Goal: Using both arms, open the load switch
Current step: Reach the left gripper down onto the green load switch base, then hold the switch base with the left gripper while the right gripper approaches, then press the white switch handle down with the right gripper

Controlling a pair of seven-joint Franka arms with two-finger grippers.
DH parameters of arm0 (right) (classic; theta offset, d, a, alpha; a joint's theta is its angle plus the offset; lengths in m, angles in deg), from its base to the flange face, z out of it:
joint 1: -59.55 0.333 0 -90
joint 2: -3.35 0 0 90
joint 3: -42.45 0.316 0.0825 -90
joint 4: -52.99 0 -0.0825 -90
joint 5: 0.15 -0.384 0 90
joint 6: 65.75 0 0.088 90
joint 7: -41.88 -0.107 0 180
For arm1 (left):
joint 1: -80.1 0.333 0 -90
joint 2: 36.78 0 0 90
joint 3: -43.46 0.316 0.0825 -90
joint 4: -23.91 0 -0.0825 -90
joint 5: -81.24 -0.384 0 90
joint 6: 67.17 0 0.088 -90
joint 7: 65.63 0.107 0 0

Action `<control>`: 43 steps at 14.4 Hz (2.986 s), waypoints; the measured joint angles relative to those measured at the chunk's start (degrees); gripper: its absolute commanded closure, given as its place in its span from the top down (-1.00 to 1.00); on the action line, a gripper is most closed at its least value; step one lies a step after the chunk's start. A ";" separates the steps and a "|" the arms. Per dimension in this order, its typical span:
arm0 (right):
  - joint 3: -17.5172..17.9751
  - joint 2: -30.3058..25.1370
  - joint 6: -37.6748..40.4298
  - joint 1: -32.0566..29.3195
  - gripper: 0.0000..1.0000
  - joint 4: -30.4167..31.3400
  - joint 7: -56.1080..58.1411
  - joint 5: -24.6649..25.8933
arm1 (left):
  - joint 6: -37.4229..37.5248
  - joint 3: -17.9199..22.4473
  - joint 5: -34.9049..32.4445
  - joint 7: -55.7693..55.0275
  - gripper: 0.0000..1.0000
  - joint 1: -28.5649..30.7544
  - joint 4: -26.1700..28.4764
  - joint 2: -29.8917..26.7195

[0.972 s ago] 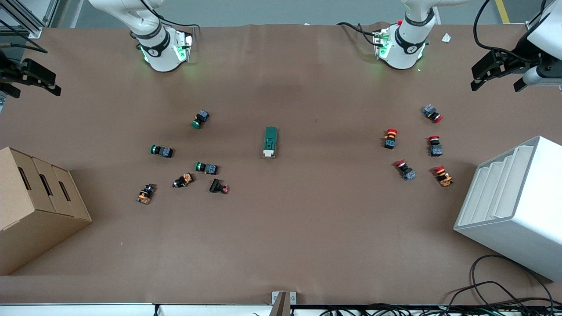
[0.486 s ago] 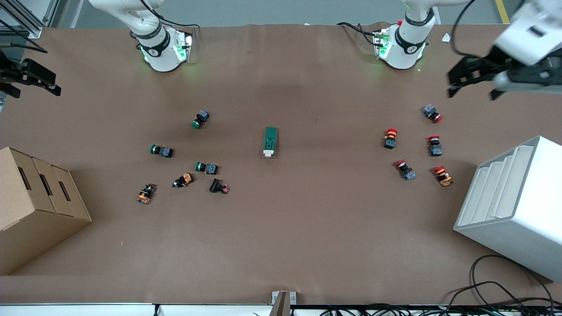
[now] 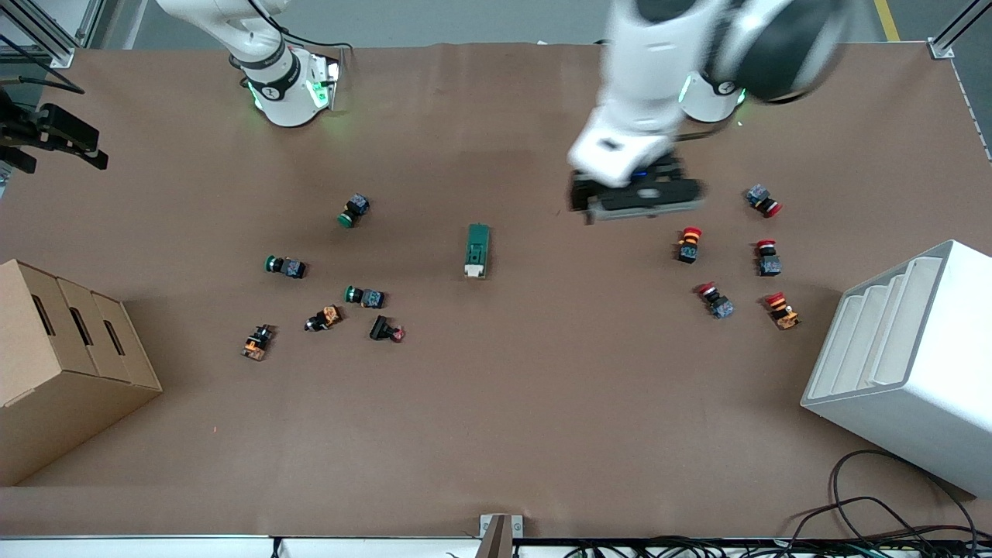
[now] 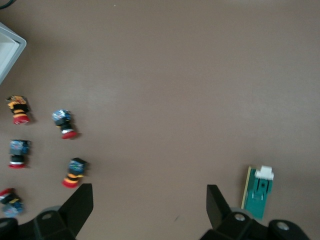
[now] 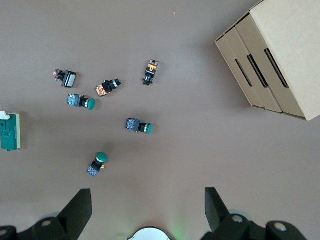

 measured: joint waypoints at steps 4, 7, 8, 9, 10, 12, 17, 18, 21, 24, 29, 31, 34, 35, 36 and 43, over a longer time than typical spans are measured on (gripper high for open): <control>-0.11 1.13 -0.03 -0.05 1.00 0.13 -0.03 0.00 | -8.87 0.00 -8.11 -17.78 0.99 -10.20 0.45 9.65; -0.12 5.52 -0.39 -0.07 1.00 0.24 -0.03 0.00 | -15.25 -0.06 -18.10 -30.28 0.96 -15.48 2.56 14.70; -0.15 7.42 -1.17 -0.11 1.00 0.24 -0.02 0.00 | -16.76 -0.07 -21.51 -33.34 0.95 -17.23 3.50 16.09; -0.17 9.28 -2.42 -0.15 1.00 0.23 -0.02 0.04 | -18.15 -0.06 -25.41 -36.43 0.95 -18.95 4.60 17.38; -0.19 11.07 -3.88 -0.16 1.00 0.23 -0.01 0.20 | -18.94 -0.06 -29.46 -39.75 0.94 -20.50 5.64 18.55; -0.12 14.42 -6.46 0.01 1.00 0.04 -0.01 2.08 | -19.43 -0.07 -39.06 -48.11 0.94 -23.31 7.38 21.12; 0.36 16.30 -6.96 5.62 1.00 -0.08 -21.43 1.92 | -19.53 -0.05 -56.82 -62.52 0.92 -26.43 10.42 26.44; 0.53 16.44 -7.60 8.34 1.00 0.23 -28.15 1.54 | -19.53 -0.05 -58.90 -64.14 0.93 -26.51 11.44 26.64; 0.81 18.86 -11.50 16.69 1.00 1.50 -47.27 -1.46 | -19.54 -0.08 -64.30 -67.80 0.95 -26.77 13.31 26.68; 0.78 24.09 -17.57 21.17 1.00 1.89 -59.85 -6.07 | -17.79 -0.06 -73.32 -74.44 0.96 -27.64 16.41 26.73; 0.81 34.13 -27.67 28.54 1.00 1.27 -84.01 -10.18 | -12.88 -0.01 -85.14 -84.24 0.97 -28.24 20.11 28.05; 0.83 38.64 -30.26 31.36 1.00 -0.76 -94.38 -10.51 | -12.39 0.01 -87.04 -84.52 0.97 -28.33 20.09 28.48; 0.82 44.85 -33.56 34.99 1.00 -4.60 -104.77 -11.12 | -10.54 0.06 -89.18 -85.47 0.97 -28.45 19.88 29.19; 0.81 46.27 -34.28 35.84 1.00 -5.28 -107.11 -11.59 | -10.07 0.07 -89.73 -85.55 0.97 -28.52 19.72 29.66; 0.80 47.41 -34.69 36.37 1.00 -5.61 -108.45 -12.23 | -9.62 0.07 -90.26 -85.77 0.97 -28.61 19.55 30.16; 0.66 51.16 -36.39 36.85 1.00 -6.07 -109.39 -21.75 | -6.12 0.14 -90.73 -86.89 0.97 -30.19 16.14 34.89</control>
